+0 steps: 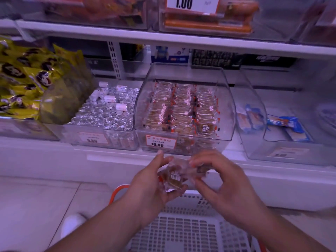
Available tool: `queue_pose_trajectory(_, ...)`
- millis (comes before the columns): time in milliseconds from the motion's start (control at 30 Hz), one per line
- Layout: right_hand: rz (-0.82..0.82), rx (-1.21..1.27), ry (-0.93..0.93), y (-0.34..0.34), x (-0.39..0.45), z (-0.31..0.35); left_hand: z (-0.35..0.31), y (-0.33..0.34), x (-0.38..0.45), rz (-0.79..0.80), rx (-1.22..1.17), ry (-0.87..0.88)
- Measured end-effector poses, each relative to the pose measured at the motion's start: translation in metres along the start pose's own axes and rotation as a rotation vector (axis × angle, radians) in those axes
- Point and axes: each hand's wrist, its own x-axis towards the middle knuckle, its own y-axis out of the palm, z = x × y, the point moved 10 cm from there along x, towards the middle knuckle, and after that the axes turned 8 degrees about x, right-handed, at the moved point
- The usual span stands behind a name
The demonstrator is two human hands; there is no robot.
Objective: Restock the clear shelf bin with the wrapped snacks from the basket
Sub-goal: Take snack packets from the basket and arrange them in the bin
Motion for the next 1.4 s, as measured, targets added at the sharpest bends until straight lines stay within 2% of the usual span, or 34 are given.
queue_pose_trajectory(33, 0.125, -0.136, -0.128, 0.014, -0.004, 0.008, -0.002, 0.004, 0.0, 0.051, 0.01, 0.007)
queue_pose_trajectory(100, 0.264, -0.282, -0.217, 0.028, -0.011, 0.006, -0.011, 0.005, 0.0, 0.087, 0.033, 0.08)
queue_pose_trajectory(167, 0.23, -0.295, -0.181, 0.022, -0.011, 0.001, -0.018, -0.009, 0.003, -0.009, 0.017, 0.144)
queue_pose_trajectory(233, 0.064, -0.055, 0.055, 0.005, -0.008, -0.015, -0.023, -0.024, 0.001, -0.112, 0.006, 0.195)
queue_pose_trajectory(333, -0.255, 0.775, 0.641, 0.009, -0.026, -0.063, -0.028, -0.026, -0.003, -0.157, 0.008, 0.312)
queue_pose_trajectory(367, -0.322, 0.927, 0.767, 0.02, -0.035, -0.072, -0.028, -0.022, -0.005, -0.144, 0.009, 0.363)
queue_pose_trajectory(433, -0.396, 0.967, 0.922, 0.036, -0.048, -0.078, -0.028, -0.008, -0.013, -0.109, 0.054, 0.457)
queue_pose_trajectory(500, -0.454, 0.99, 0.98, 0.048, -0.051, -0.074, -0.026, -0.002, -0.016, -0.139, 0.134, 0.502)
queue_pose_trajectory(600, -0.5, 1.067, 0.963, 0.055, -0.044, -0.066, -0.025, 0.0, -0.016, -0.167, 0.167, 0.505)
queue_pose_trajectory(700, -0.475, 1.124, 0.964, 0.063, -0.04, -0.062, -0.026, 0.003, -0.017, -0.161, 0.144, 0.502)
queue_pose_trajectory(800, -0.454, 1.22, 1.01, 0.072, -0.042, -0.064, -0.025, 0.004, -0.02, -0.206, 0.199, 0.533)
queue_pose_trajectory(867, -0.401, 1.302, 1.004, 0.076, -0.04, -0.063, -0.025, 0.01, -0.022, -0.181, 0.244, 0.523)
queue_pose_trajectory(933, -0.329, 1.35, 1.002, 0.081, -0.036, -0.058, -0.027, 0.015, -0.026, -0.164, 0.383, 0.554)
queue_pose_trajectory(1067, -0.232, 1.337, 1.001, 0.085, -0.033, -0.056, -0.039, 0.034, -0.039, -0.194, 0.915, 0.737)
queue_pose_trajectory(1167, -0.235, 1.326, 0.934, 0.075, -0.029, -0.053, -0.038, 0.031, -0.036, -0.2, 1.022, 0.711)
queue_pose_trajectory(1267, -0.27, 1.181, 0.754, 0.053, -0.016, -0.047, -0.048, 0.02, -0.036, -0.187, 0.809, 0.635)
queue_pose_trajectory(1400, -0.262, 0.408, 0.398, 0.017, -0.002, -0.022, -0.055, 0.015, -0.025, -0.152, 0.249, 0.431)
